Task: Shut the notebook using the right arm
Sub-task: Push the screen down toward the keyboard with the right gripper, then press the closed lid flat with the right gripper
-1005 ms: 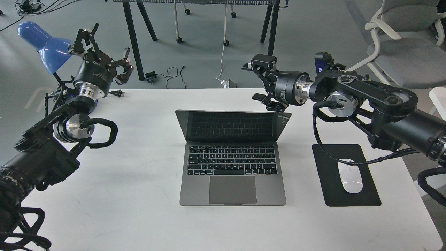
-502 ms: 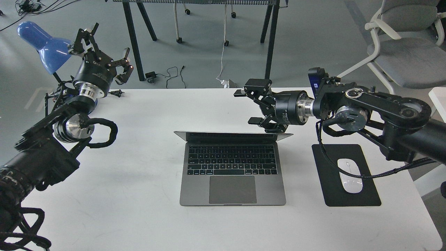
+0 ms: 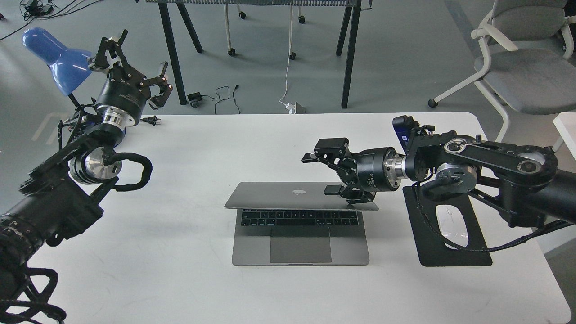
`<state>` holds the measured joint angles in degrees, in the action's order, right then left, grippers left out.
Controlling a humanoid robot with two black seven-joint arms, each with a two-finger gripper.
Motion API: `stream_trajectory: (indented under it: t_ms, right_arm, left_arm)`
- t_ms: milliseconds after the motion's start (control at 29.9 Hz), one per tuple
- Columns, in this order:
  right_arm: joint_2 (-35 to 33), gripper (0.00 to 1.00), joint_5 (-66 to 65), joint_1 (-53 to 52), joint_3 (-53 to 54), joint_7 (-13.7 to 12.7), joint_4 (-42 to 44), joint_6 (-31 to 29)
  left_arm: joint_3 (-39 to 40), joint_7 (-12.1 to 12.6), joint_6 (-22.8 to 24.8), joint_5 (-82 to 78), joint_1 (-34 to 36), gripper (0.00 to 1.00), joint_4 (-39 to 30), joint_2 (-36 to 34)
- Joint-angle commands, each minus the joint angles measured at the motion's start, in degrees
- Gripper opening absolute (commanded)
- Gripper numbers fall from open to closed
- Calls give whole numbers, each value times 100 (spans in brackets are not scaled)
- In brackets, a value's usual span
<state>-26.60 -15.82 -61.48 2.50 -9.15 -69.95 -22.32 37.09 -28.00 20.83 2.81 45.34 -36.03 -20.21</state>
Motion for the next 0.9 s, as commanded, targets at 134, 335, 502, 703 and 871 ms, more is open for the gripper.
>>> stream_trajectory:
  t_ms: [134,335,502,703,871]
  right_arm:
    - [41,100,-53,224,-294,0,60,17]
    - [49,100,-149,505,-294,0,130,26]
    - [85,100,-167,629,-294,0,280,17]
    - [93,100,-176,839,-294,0,332,17]
    - [164,100,-176,954,-294,0,438,26]
  left_arm:
    - [0,0,0,0,2,100,0,0]
    - [0,0,0,0,2,100,0,0]
    - [0,0,0,0,2,100,0,0]
    - [0,0,0,0,1,100,0,0]
    - [8,0,0,0,1,100,0,0]
